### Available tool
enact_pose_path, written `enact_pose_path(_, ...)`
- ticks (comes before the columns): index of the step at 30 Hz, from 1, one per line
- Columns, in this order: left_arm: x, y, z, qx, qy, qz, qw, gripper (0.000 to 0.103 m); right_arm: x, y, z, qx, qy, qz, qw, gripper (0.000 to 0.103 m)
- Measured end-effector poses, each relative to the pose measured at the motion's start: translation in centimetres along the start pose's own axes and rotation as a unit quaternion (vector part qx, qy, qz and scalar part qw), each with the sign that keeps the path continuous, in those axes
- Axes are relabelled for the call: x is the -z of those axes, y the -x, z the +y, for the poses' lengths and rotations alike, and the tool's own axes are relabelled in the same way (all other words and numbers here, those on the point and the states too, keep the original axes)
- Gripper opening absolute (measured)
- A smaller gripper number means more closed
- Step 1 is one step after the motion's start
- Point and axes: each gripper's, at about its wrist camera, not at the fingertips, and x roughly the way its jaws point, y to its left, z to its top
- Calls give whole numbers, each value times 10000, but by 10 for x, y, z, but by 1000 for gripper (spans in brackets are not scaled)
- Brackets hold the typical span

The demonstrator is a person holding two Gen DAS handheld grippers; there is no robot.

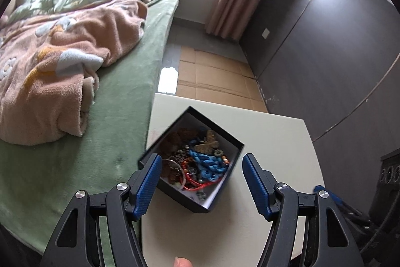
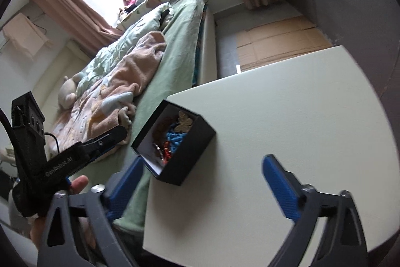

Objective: Organize jewelry

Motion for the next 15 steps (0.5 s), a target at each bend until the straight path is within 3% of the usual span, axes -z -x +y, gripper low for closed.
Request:
enact_pose_path(2, 4, 3, -6, -68, -74, -88, 9999, 71, 2, 7, -5, -45, -14, -31, 10000, 102)
enact_pose_path(5, 11, 9, -12, -228, -166, -300, 9992, 97, 5, 19, -13, 47, -14, -80, 10000, 102)
enact_pose_path(9, 16, 18, -15, -269, -68, -516, 9983, 103, 10, 33, -21, 113, -54, -207, 9997, 103)
enact_pose_path(15, 30, 32, -28, -389, -230, -850, 9954, 103, 18, 54, -28, 260, -30, -442, 9987, 103)
